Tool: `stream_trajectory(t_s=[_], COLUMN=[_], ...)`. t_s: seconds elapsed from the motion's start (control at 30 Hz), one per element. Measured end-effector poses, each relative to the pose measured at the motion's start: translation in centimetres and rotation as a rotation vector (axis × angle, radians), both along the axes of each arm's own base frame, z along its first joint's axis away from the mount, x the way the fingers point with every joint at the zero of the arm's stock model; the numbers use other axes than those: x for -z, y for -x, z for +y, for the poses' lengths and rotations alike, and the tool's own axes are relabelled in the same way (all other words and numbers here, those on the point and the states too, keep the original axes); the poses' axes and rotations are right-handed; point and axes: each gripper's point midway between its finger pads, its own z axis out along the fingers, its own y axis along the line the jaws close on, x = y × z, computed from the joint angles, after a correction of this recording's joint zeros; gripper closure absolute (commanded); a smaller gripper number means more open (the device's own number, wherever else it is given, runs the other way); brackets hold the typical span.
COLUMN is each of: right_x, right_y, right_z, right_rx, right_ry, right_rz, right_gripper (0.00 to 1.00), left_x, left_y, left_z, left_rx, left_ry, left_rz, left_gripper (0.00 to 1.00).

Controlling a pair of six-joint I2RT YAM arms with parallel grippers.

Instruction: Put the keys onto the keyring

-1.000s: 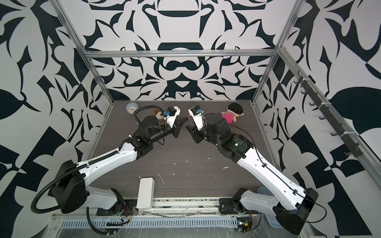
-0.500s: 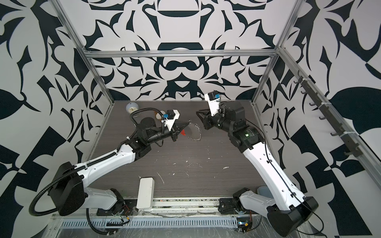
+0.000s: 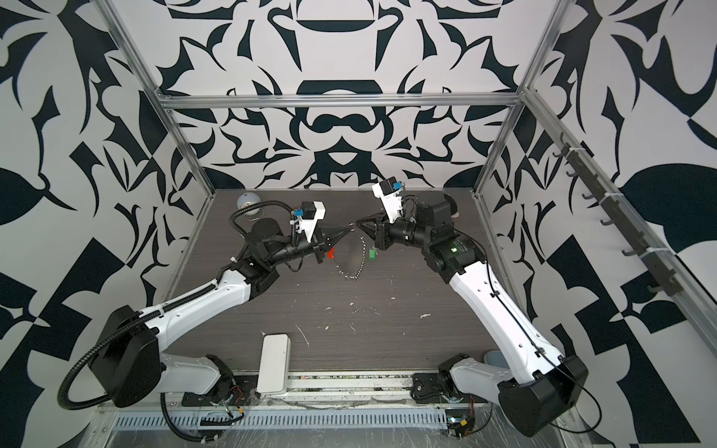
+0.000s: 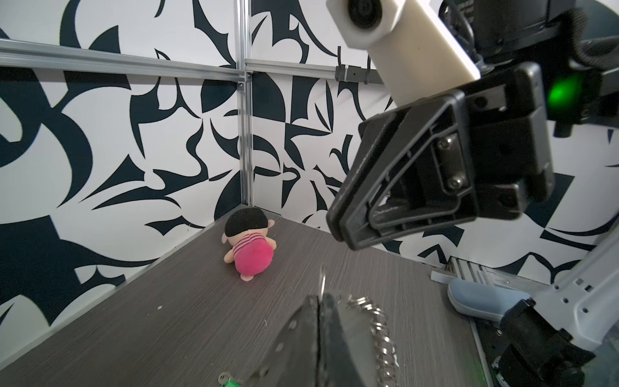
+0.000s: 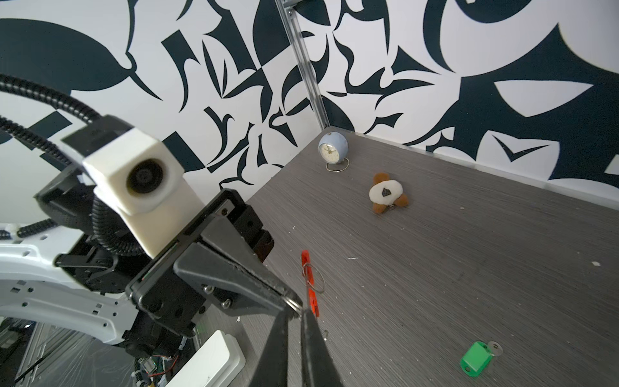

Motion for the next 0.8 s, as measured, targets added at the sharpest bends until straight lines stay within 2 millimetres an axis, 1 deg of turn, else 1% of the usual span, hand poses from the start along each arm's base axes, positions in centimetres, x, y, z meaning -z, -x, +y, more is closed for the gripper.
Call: stream_trajectory(t_s=[0.17, 0.4, 0.63, 0.8], right_x=[-0.1, -0.1, 0.1, 0.7], right_y=[0.2, 0.3, 0.5, 0.5], right_z=[0.4, 0.8, 1.0, 1.1], right_rx=[-0.033, -0.058, -0.08, -0.084], right_ry=[-0.015, -0.026, -0.031, -0.027], right_rz=[0.002, 0.003, 0.011, 0.025], right_gripper=[0.87, 0.91, 0.9, 0.89], left_x=[-0.7, -0.6, -1.0, -1.1], left_y=[0.1, 0.1, 0.1, 0.1], left_z=[0.0, -0.1, 0.1, 0.1], left_rx=[0.034, 0.071, 0.091, 0.101], left_ry=[0.042, 0.066, 0.089, 0.097], left_rz=[0.012, 0.044, 0.059, 0.065], left_gripper=[1.0, 1.0, 1.0, 1.0])
